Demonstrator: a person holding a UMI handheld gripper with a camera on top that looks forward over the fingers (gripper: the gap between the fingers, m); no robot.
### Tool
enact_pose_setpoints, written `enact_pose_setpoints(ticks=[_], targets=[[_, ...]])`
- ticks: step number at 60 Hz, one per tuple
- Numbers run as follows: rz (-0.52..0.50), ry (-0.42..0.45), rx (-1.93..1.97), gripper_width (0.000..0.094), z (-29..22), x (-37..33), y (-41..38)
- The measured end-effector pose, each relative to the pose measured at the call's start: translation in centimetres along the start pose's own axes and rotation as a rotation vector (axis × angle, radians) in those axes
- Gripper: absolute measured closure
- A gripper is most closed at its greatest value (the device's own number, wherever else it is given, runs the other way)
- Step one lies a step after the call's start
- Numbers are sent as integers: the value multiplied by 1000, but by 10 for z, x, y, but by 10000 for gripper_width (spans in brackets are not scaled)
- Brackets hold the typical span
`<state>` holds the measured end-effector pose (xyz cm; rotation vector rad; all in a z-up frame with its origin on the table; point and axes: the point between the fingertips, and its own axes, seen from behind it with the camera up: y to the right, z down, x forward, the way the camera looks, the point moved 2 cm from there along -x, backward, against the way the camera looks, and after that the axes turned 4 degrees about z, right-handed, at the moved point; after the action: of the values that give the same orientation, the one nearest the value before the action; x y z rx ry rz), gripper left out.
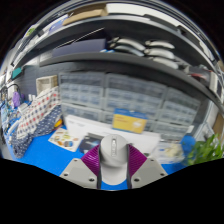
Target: Arrange mouse
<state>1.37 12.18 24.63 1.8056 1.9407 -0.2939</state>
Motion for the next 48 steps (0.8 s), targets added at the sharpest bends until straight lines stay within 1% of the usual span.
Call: enact_pose_setpoints(ticks=[4,8,11,14,17,21,28,36,39,40,41,43,45,46,48], targets=[[49,25,8,582,1,-8,58],[82,10,41,582,18,-4,107],[103,-32,57,584,42,5,138],[121,-101,62,584,76,12,159],[118,-151,67,584,107,27,177],[85,-206,109,586,144,44,185],[60,-304,156,582,204,61,189],[22,-373,203,582,249,72,182],[21,-423,195,572,268,72,180],[20,-428,187,567,271,71,180],[26,-398,186,576,267,73,182],[31,-407,196,574,270,72,181],[36,-396,202,571,269,73,182],[37,-399,197,549,269,72,182],[43,-399,185,547,269,73,182]])
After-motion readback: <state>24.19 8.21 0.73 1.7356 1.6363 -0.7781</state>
